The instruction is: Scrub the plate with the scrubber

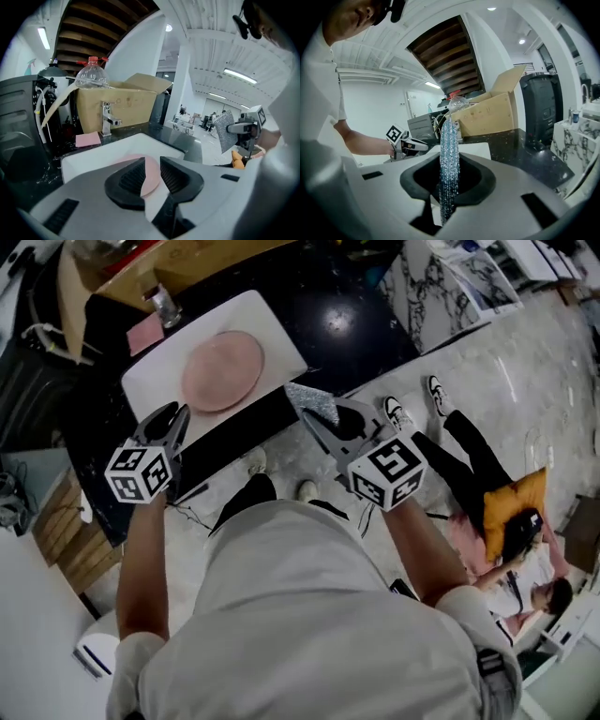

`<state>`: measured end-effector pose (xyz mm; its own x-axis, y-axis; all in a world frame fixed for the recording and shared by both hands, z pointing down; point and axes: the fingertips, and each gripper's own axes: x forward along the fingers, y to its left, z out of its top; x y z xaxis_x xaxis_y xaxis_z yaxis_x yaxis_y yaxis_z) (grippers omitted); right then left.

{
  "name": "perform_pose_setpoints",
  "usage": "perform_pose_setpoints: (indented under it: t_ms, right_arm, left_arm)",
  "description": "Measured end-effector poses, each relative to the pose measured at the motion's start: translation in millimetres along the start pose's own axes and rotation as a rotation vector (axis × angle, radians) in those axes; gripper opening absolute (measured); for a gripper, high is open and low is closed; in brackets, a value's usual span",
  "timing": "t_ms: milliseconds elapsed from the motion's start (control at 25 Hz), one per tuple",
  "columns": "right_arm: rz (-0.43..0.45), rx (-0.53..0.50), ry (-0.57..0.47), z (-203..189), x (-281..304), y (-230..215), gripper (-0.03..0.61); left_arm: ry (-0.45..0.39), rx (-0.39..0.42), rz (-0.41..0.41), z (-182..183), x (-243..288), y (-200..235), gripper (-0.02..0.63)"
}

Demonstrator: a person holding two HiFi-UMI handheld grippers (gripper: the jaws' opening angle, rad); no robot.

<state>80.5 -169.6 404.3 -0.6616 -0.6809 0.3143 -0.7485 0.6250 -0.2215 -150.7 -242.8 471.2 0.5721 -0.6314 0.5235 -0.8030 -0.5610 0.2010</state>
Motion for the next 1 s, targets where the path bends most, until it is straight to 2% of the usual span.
perform_pose_setpoints:
  t_ms: [120,320,560,720,880,1000]
  right_arm:
    - [0.009,0.009,0.011,7,27,1,0.078]
    - [0.016,0.015,0.032,22,32,-11,0.078]
    - [-0.02,-0.024,0.072,31,75,-19,0.078]
    - [-0.003,-0.038,0.11,28,103,-17,0.078]
    - [0.007,-0.035,0.144,21,124,-19,0.078]
    - [0.018,-0.031,0.168,15,137,-18,0.078]
  left_arm:
    - [0.055,-0.001,0.03,-4,11,34,0.103]
    - [0.132,-0.022,0.058,-14,41,48,0.11]
    - [0.19,-0.065,0.027,-34,74,78,0.114]
    - [0.243,-0.125,0.018,-56,83,92,0.117]
    - [0.293,-0.237,-0.008,-78,104,106,0.141]
    - [0.331,-0.255,0.023,-88,118,119,0.146]
